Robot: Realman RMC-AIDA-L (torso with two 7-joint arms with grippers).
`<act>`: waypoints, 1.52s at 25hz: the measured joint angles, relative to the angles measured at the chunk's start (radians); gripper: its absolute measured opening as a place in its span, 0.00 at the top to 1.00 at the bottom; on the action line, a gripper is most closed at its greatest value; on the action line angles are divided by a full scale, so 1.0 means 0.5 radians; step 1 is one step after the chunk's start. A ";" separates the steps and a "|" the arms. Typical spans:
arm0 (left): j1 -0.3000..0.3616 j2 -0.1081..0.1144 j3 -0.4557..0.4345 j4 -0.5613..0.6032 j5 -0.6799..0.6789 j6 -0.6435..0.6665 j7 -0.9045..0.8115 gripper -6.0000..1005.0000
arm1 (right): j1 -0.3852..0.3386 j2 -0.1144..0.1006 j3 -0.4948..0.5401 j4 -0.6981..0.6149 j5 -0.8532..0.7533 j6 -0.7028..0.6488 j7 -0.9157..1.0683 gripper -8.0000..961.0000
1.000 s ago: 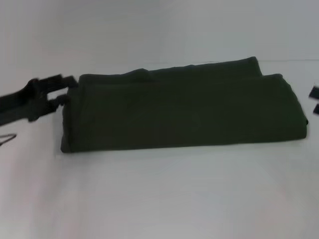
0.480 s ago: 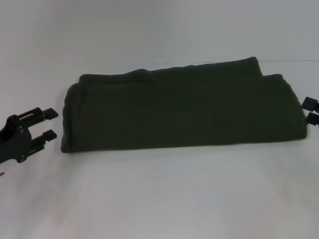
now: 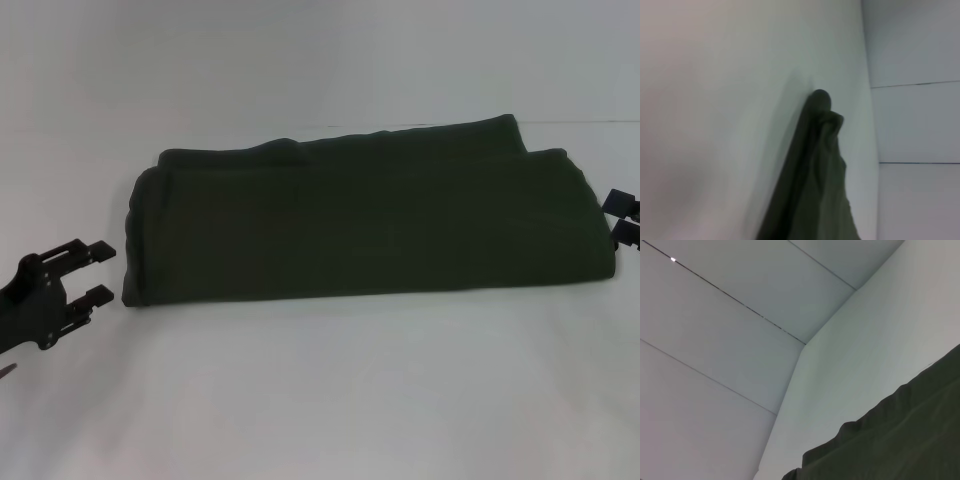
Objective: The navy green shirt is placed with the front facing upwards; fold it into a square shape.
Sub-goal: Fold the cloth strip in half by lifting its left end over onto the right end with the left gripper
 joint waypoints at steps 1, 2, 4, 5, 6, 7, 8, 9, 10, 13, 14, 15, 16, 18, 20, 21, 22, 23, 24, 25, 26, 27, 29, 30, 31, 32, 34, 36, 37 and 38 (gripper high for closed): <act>0.000 0.000 0.003 0.000 0.011 -0.012 -0.011 0.36 | 0.000 0.000 0.000 0.000 0.000 0.000 0.000 0.02; -0.001 0.000 0.010 -0.001 0.035 -0.046 -0.032 0.36 | 0.000 0.000 0.000 0.000 0.000 -0.001 0.000 0.02; -0.002 -0.003 0.010 -0.002 0.050 -0.076 -0.041 0.36 | -0.001 0.002 0.003 0.000 0.001 -0.001 0.000 0.02; -0.002 -0.008 0.009 -0.003 0.054 -0.091 -0.044 0.36 | -0.001 0.002 0.009 0.004 0.001 0.001 0.000 0.02; -0.004 -0.014 0.009 -0.005 0.054 -0.100 -0.044 0.36 | -0.001 0.003 0.016 0.009 0.001 0.002 0.000 0.02; -0.005 -0.016 0.009 -0.006 0.054 -0.102 -0.044 0.36 | -0.001 0.003 0.025 0.015 0.001 0.003 0.000 0.02; -0.006 -0.018 0.011 -0.007 0.054 -0.104 -0.044 0.36 | -0.001 0.003 0.032 0.020 0.001 0.003 0.000 0.02; -0.007 -0.018 0.011 -0.007 0.054 -0.105 -0.044 0.36 | -0.001 0.003 0.038 0.023 0.001 0.002 0.000 0.02; -0.007 -0.017 0.008 -0.007 0.054 -0.105 -0.044 0.36 | -0.001 0.002 0.042 0.024 0.001 -0.001 0.000 0.02; -0.007 -0.014 0.002 -0.008 0.053 -0.105 -0.043 0.36 | -0.004 0.002 0.058 0.024 0.001 -0.005 0.003 0.02; -0.007 -0.013 0.001 -0.008 0.053 -0.105 -0.043 0.36 | -0.006 0.003 0.065 0.024 0.001 -0.006 0.005 0.02; -0.007 -0.012 0.000 -0.009 0.053 -0.105 -0.043 0.36 | -0.006 0.004 0.069 0.026 0.001 -0.007 0.005 0.02; -0.009 -0.010 0.000 -0.009 0.053 -0.106 -0.043 0.36 | -0.007 0.004 0.071 0.029 0.001 -0.008 0.004 0.02; -0.014 -0.009 0.001 -0.009 0.053 -0.106 -0.043 0.36 | -0.007 0.004 0.071 0.039 0.001 -0.009 0.002 0.02; -0.016 -0.008 0.002 -0.009 0.053 -0.105 -0.043 0.36 | -0.007 0.004 0.071 0.048 0.001 -0.009 0.001 0.02; -0.017 -0.008 0.002 -0.009 0.053 -0.105 -0.043 0.36 | -0.007 0.004 0.071 0.049 0.000 -0.008 0.001 0.02; -0.018 -0.008 0.002 -0.009 0.053 -0.106 -0.043 0.36 | -0.007 0.003 0.071 0.049 0.000 -0.006 0.001 0.02; -0.017 -0.009 0.002 -0.009 0.053 -0.106 -0.043 0.36 | -0.007 0.002 0.071 0.050 0.000 -0.004 0.000 0.02; -0.015 -0.010 0.001 -0.009 0.053 -0.106 -0.043 0.36 | -0.007 0.001 0.071 0.050 0.000 -0.004 0.000 0.02; -0.011 -0.012 0.000 -0.009 0.053 -0.107 -0.043 0.36 | -0.007 0.000 0.071 0.050 0.000 -0.004 0.000 0.02; -0.007 -0.013 -0.001 -0.009 0.052 -0.110 -0.043 0.36 | -0.007 0.000 0.072 0.050 0.000 -0.005 0.000 0.02; -0.005 -0.015 -0.002 -0.010 0.051 -0.116 -0.043 0.36 | -0.007 0.000 0.073 0.050 0.000 -0.007 0.000 0.02; -0.004 -0.018 -0.002 -0.030 0.048 -0.135 -0.043 0.36 | -0.007 0.000 0.075 0.050 0.000 -0.009 -0.001 0.02; -0.006 -0.019 -0.002 -0.043 0.048 -0.146 -0.043 0.36 | -0.007 0.001 0.076 0.050 0.000 -0.009 -0.001 0.02; -0.010 -0.019 -0.001 -0.062 0.049 -0.160 -0.043 0.36 | -0.006 0.001 0.076 0.050 0.000 -0.010 -0.001 0.02; -0.017 -0.019 0.002 -0.079 0.052 -0.173 -0.043 0.36 | -0.006 0.002 0.076 0.050 0.000 -0.010 -0.001 0.02; -0.031 -0.020 0.009 -0.115 0.054 -0.200 -0.038 0.36 | -0.005 0.002 0.077 0.049 0.000 -0.011 -0.001 0.02; -0.042 -0.020 0.013 -0.146 0.054 -0.222 -0.030 0.36 | -0.005 0.002 0.077 0.049 0.000 -0.012 -0.001 0.02; -0.044 -0.020 0.014 -0.155 0.054 -0.230 -0.028 0.36 | -0.006 0.001 0.077 0.049 0.000 -0.013 0.000 0.02; -0.044 -0.020 0.014 -0.160 0.054 -0.237 -0.027 0.36 | -0.007 0.000 0.077 0.049 0.000 -0.014 0.001 0.02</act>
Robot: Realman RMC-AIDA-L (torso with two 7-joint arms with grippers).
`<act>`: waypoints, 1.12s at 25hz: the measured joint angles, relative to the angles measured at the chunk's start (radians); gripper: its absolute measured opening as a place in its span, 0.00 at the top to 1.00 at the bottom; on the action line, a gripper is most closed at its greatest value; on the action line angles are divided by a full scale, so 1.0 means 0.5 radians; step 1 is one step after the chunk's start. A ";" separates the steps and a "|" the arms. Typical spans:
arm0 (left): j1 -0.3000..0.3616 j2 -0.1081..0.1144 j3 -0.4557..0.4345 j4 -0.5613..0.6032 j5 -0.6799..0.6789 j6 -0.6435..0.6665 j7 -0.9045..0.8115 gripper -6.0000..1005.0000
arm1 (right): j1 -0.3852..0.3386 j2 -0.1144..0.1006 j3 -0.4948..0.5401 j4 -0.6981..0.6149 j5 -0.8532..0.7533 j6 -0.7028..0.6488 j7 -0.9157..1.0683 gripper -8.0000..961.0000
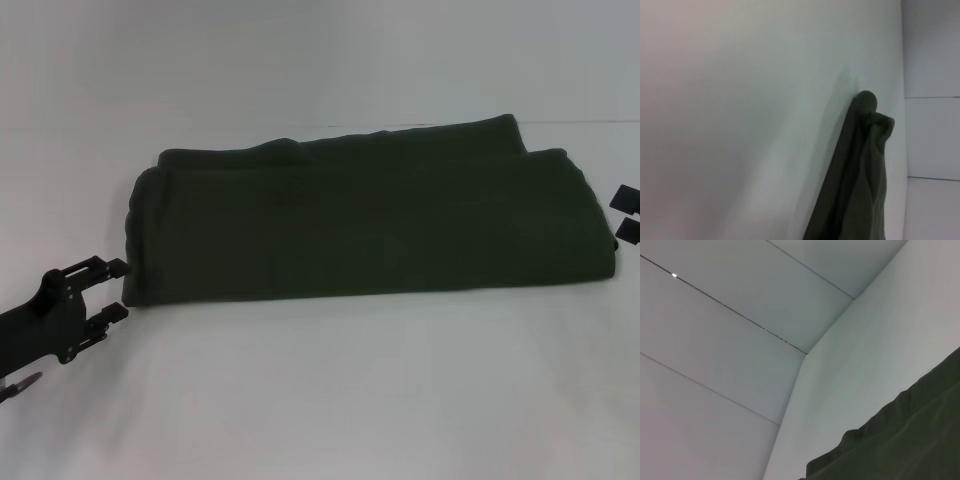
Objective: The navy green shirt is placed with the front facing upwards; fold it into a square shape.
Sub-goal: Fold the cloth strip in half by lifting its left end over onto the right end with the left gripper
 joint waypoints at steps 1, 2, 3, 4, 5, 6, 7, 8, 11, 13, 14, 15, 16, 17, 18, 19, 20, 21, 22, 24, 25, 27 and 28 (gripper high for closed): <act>0.000 0.000 0.000 -0.001 0.000 -0.006 0.001 0.36 | -0.001 -0.002 0.000 0.000 0.000 0.000 0.001 0.02; 0.000 0.000 0.001 -0.002 0.000 -0.011 0.001 0.36 | -0.001 -0.003 0.000 0.000 0.000 0.000 0.003 0.02; 0.001 -0.001 0.002 -0.003 0.000 -0.018 0.000 0.36 | -0.002 -0.004 0.000 0.000 0.000 -0.001 0.004 0.02; 0.003 -0.003 0.003 -0.006 0.000 -0.024 0.000 0.36 | -0.002 -0.004 0.000 0.000 0.000 -0.001 0.005 0.02; 0.004 -0.004 0.003 -0.011 0.000 -0.031 0.000 0.36 | -0.003 -0.004 0.000 0.000 0.000 -0.001 0.005 0.02; 0.002 -0.004 0.003 -0.021 0.000 -0.043 0.000 0.36 | -0.004 -0.004 0.000 0.000 0.000 -0.001 0.005 0.02; -0.002 -0.004 0.004 -0.032 0.000 -0.053 0.000 0.36 | -0.005 -0.004 0.000 0.000 0.000 -0.001 0.005 0.02; -0.009 -0.004 0.007 -0.044 0.000 -0.067 0.001 0.36 | -0.005 -0.004 0.000 0.000 0.000 -0.001 0.004 0.02; -0.031 -0.002 0.026 -0.065 0.000 -0.114 0.004 0.36 | -0.004 -0.003 0.000 0.000 0.000 -0.001 0.003 0.02; -0.048 -0.003 0.032 -0.078 0.000 -0.135 0.010 0.36 | -0.004 -0.003 0.000 0.000 0.000 -0.001 0.003 0.02; -0.057 -0.003 0.034 -0.087 -0.001 -0.143 0.013 0.36 | -0.005 -0.003 0.000 0.000 0.000 -0.001 0.003 0.02; -0.065 -0.003 0.035 -0.096 -0.001 -0.153 0.018 0.36 | -0.007 -0.003 0.000 0.000 0.000 0.001 0.003 0.02; -0.083 -0.002 0.037 -0.117 -0.001 -0.178 0.027 0.36 | -0.009 -0.003 0.000 0.000 0.000 0.004 0.003 0.02; -0.083 -0.002 0.037 -0.117 -0.001 -0.178 0.027 0.36 | -0.009 -0.003 0.000 0.000 0.000 0.004 0.003 0.02; -0.093 -0.001 0.040 -0.131 0.000 -0.194 0.031 0.36 | -0.010 -0.003 0.000 0.000 0.000 0.005 0.002 0.02; -0.105 0.000 0.044 -0.143 0.000 -0.213 0.035 0.36 | -0.010 -0.003 0.001 0.000 0.000 0.005 0.003 0.02; -0.114 0.001 0.047 -0.149 0.000 -0.226 0.036 0.36 | -0.010 -0.003 0.001 0.000 0.000 0.006 0.003 0.02; -0.122 0.001 0.050 -0.154 0.000 -0.241 0.038 0.36 | -0.011 -0.003 0.002 0.000 0.000 0.007 0.003 0.02; -0.131 0.001 0.054 -0.157 0.000 -0.255 0.040 0.36 | -0.012 -0.003 0.002 0.000 0.000 0.008 0.004 0.02; -0.151 -0.003 0.055 -0.166 0.001 -0.282 0.052 0.36 | -0.012 -0.003 0.008 0.000 0.000 0.010 0.006 0.02; -0.165 -0.004 0.055 -0.175 0.001 -0.295 0.060 0.36 | -0.012 -0.003 0.013 0.000 0.000 0.010 0.006 0.02; -0.188 -0.002 0.055 -0.204 0.002 -0.310 0.080 0.36 | -0.012 -0.003 0.022 0.002 0.000 0.007 0.005 0.02; -0.191 -0.001 0.055 -0.209 0.002 -0.311 0.083 0.36 | -0.012 -0.003 0.024 0.002 0.000 0.005 0.005 0.02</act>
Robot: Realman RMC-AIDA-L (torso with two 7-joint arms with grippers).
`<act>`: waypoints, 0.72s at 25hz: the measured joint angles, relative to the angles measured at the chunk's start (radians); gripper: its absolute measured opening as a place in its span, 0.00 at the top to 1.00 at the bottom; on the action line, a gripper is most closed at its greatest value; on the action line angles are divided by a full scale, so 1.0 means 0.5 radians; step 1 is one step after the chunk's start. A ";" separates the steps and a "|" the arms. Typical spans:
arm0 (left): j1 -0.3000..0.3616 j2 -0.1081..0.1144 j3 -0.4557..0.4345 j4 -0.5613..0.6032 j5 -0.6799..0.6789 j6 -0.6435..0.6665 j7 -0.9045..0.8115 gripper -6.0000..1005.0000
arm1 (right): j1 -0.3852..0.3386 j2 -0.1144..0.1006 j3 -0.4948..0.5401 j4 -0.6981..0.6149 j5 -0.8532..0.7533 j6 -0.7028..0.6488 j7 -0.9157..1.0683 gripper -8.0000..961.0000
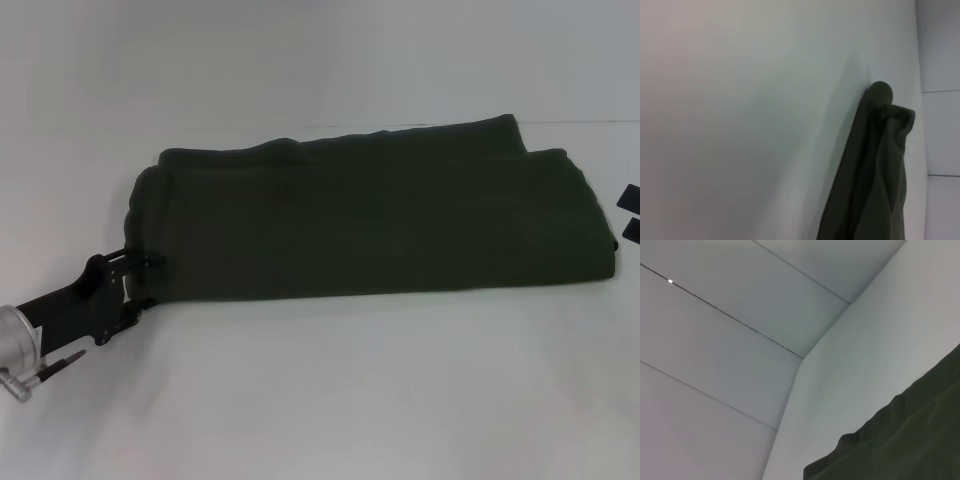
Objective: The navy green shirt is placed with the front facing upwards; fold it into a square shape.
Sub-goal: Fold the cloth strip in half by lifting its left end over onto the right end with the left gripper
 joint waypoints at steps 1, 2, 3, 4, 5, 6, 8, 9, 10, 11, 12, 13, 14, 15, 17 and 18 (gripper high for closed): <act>-0.004 0.001 0.000 -0.004 0.000 0.001 0.007 0.36 | 0.000 0.000 0.001 0.000 0.000 -0.001 0.000 0.02; -0.005 0.002 0.000 -0.004 0.000 0.003 0.012 0.36 | 0.000 0.000 0.001 0.000 0.000 -0.002 -0.001 0.02; -0.005 0.002 0.000 -0.001 -0.002 0.013 0.031 0.38 | 0.000 0.000 0.003 0.001 0.000 -0.002 -0.002 0.02; -0.005 0.001 0.000 0.004 -0.005 0.024 0.051 0.40 | 0.000 0.000 0.007 0.002 0.000 -0.002 -0.001 0.02; -0.005 0.001 -0.001 0.008 -0.007 0.033 0.068 0.43 | 0.000 0.000 0.011 0.002 0.000 -0.003 -0.001 0.02; -0.005 0.001 -0.001 0.009 -0.008 0.039 0.079 0.45 | 0.000 0.000 0.015 0.003 0.000 -0.003 -0.001 0.02; -0.001 0.002 -0.001 0.012 -0.007 0.044 0.083 0.49 | -0.003 0.000 0.025 0.004 0.000 -0.004 0.004 0.02; 0.002 0.002 -0.002 0.013 -0.007 0.045 0.083 0.51 | -0.003 0.000 0.025 0.004 0.000 -0.004 0.004 0.02; 0.005 0.003 -0.002 0.013 -0.007 0.046 0.083 0.53 | -0.004 0.000 0.025 0.004 0.000 -0.005 0.006 0.02; 0.007 0.003 -0.002 0.013 -0.005 0.047 0.083 0.55 | -0.004 0.001 0.025 0.004 0.000 -0.006 0.008 0.02; 0.010 0.003 -0.002 0.014 -0.003 0.048 0.084 0.58 | -0.005 0.002 0.025 0.004 0.000 -0.007 0.008 0.02; 0.013 0.003 -0.002 0.014 -0.002 0.048 0.084 0.60 | -0.005 0.002 0.025 0.004 0.000 -0.009 0.009 0.02; 0.018 0.003 -0.002 0.015 0.000 0.049 0.084 0.62 | -0.005 0.003 0.025 0.004 0.000 -0.014 0.009 0.02; 0.023 0.003 -0.002 0.017 0.000 0.049 0.084 0.64 | -0.005 0.003 0.025 0.004 0.000 -0.018 0.009 0.02; 0.036 0.003 -0.001 0.031 0.001 0.053 0.084 0.68 | -0.006 0.002 0.028 0.004 0.000 -0.022 0.010 0.02; 0.040 0.003 -0.001 0.039 0.001 0.055 0.085 0.70 | -0.006 0.002 0.031 0.004 0.000 -0.022 0.011 0.02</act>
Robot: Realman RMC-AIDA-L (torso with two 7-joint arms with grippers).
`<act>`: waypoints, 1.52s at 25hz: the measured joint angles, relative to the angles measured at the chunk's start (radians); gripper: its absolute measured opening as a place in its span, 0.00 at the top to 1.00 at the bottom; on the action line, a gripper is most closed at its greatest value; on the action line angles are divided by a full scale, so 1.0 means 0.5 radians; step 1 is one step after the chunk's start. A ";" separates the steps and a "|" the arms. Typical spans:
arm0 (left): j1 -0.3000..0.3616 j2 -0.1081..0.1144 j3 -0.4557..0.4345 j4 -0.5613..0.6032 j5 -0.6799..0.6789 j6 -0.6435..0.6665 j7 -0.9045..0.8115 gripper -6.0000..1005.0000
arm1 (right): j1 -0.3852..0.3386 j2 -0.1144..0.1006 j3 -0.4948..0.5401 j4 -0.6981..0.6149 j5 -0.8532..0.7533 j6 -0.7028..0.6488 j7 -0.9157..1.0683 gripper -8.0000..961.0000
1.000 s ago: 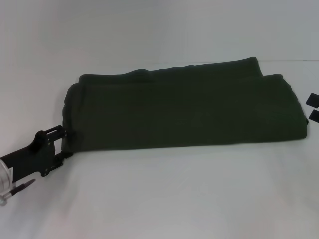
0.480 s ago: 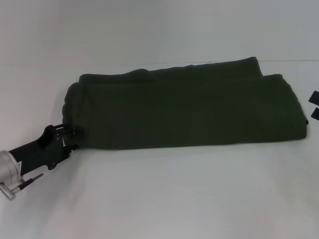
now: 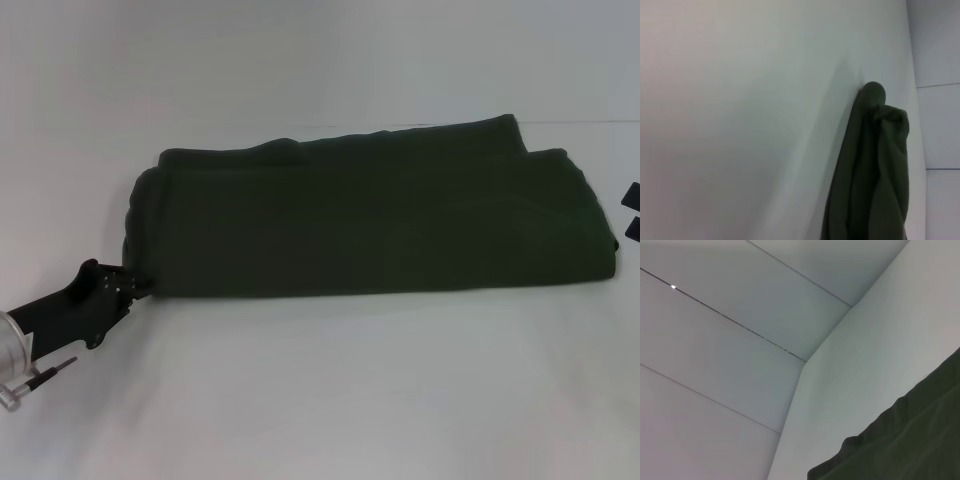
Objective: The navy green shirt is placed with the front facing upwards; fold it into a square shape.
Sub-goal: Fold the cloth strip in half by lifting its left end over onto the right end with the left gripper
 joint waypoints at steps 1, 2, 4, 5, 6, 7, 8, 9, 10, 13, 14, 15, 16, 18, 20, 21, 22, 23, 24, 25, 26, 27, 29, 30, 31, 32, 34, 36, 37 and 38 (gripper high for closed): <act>0.006 0.000 0.000 0.012 0.000 0.007 0.005 0.73 | 0.000 0.000 0.003 0.000 0.000 0.000 0.001 0.02; 0.009 0.000 0.000 0.018 0.000 0.011 0.008 0.76 | 0.000 0.000 0.007 0.001 0.000 -0.001 0.001 0.02; 0.027 0.001 0.000 0.042 0.000 0.035 0.031 0.82 | 0.000 0.000 0.012 0.002 0.000 -0.002 0.001 0.02; 0.041 0.002 0.001 0.060 0.000 0.048 0.042 0.86 | 0.000 0.001 0.015 0.002 0.000 -0.002 0.001 0.02; 0.054 0.003 0.000 0.077 0.000 0.055 0.047 0.89 | 0.000 0.002 0.016 0.004 0.000 -0.003 0.001 0.02; 0.074 0.005 0.000 0.105 0.000 0.068 0.051 0.90 | 0.000 0.002 0.016 0.006 0.000 -0.003 0.001 0.02; 0.092 0.007 0.000 0.127 0.000 0.076 0.052 0.90 | 0.000 0.001 0.017 0.012 0.000 -0.003 0.001 0.02; 0.119 0.011 0.000 0.162 0.000 0.089 0.052 0.91 | 0.000 0.000 0.017 0.016 0.000 -0.003 0.001 0.02; 0.143 0.016 -0.003 0.188 0.001 0.098 0.052 0.92 | 0.000 -0.002 0.017 0.020 0.000 -0.003 0.001 0.02; 0.206 0.037 -0.020 0.267 0.002 0.127 0.048 0.92 | -0.006 -0.004 0.019 0.023 0.000 -0.001 0.001 0.02; 0.223 0.044 -0.022 0.287 0.003 0.131 0.046 0.92 | -0.009 -0.004 0.020 0.024 0.000 0.001 0.001 0.02; 0.241 0.052 -0.024 0.309 0.008 0.134 0.043 0.92 | -0.012 -0.003 0.022 0.025 0.000 0.002 0.001 0.02; 0.257 0.062 -0.031 0.330 0.019 0.133 0.040 0.92 | -0.015 -0.002 0.025 0.025 0.000 0.005 0.001 0.02; 0.267 0.081 -0.094 0.364 0.099 0.122 0.035 0.92 | -0.018 -0.001 0.034 0.025 -0.001 0.011 0.001 0.02; 0.260 0.097 -0.178 0.384 0.199 0.118 0.034 0.92 | -0.020 0.000 0.041 0.025 -0.005 0.013 0.001 0.02; 0.256 0.104 -0.204 0.391 0.232 0.118 0.034 0.92 | -0.022 -0.001 0.043 0.025 -0.006 0.015 0.001 0.02; 0.248 0.112 -0.225 0.405 0.263 0.126 0.035 0.92 | -0.023 0.000 0.043 0.025 -0.007 0.016 0.001 0.02; 0.241 0.116 -0.231 0.420 0.270 0.152 0.043 0.92 | -0.024 -0.001 0.044 0.025 -0.008 0.018 0.001 0.02; 0.235 0.117 -0.231 0.433 0.271 0.177 0.051 0.92 | -0.023 -0.001 0.044 0.025 -0.009 0.020 0.001 0.02; 0.220 0.115 -0.232 0.457 0.251 0.240 0.077 0.92 | -0.023 -0.001 0.043 0.025 -0.010 0.021 0.001 0.02; 0.204 0.110 -0.232 0.475 0.219 0.303 0.103 0.92 | -0.021 -0.001 0.041 0.025 -0.012 0.023 0.001 0.02; 0.182 0.105 -0.230 0.490 0.173 0.378 0.130 0.92 | -0.019 -0.001 0.037 0.025 -0.013 0.023 0.001 0.02; 0.134 0.096 -0.222 0.505 0.085 0.500 0.168 0.92 | -0.019 -0.002 0.036 0.024 -0.014 0.023 0.001 0.02; 0.107 0.094 -0.217 0.509 0.045 0.560 0.181 0.92 | -0.019 0.000 0.036 0.024 -0.015 0.024 0.000 0.02; 0.074 0.092 -0.215 0.513 0.001 0.629 0.191 0.92 | -0.019 0.001 0.036 0.024 -0.015 0.024 -0.002 0.02; 0.032 0.090 -0.213 0.517 -0.038 0.695 0.199 0.92 | -0.020 0.002 0.037 0.024 -0.015 0.024 -0.005 0.02; -0.048 0.086 -0.210 0.518 -0.074 0.792 0.201 0.92 | -0.021 0.003 0.038 0.024 -0.016 0.025 -0.009 0.02; -0.129 0.078 -0.199 0.520 -0.085 0.864 0.202 0.92 | -0.020 0.003 0.038 0.024 -0.016 0.025 -0.013 0.02; -0.185 0.071 -0.180 0.521 -0.088 0.899 0.201 0.92 | -0.018 0.003 0.036 0.024 -0.016 0.025 -0.013 0.02; -0.219 0.069 -0.160 0.523 -0.089 0.911 0.199 0.92 | -0.015 0.003 0.034 0.024 -0.016 0.025 -0.013 0.02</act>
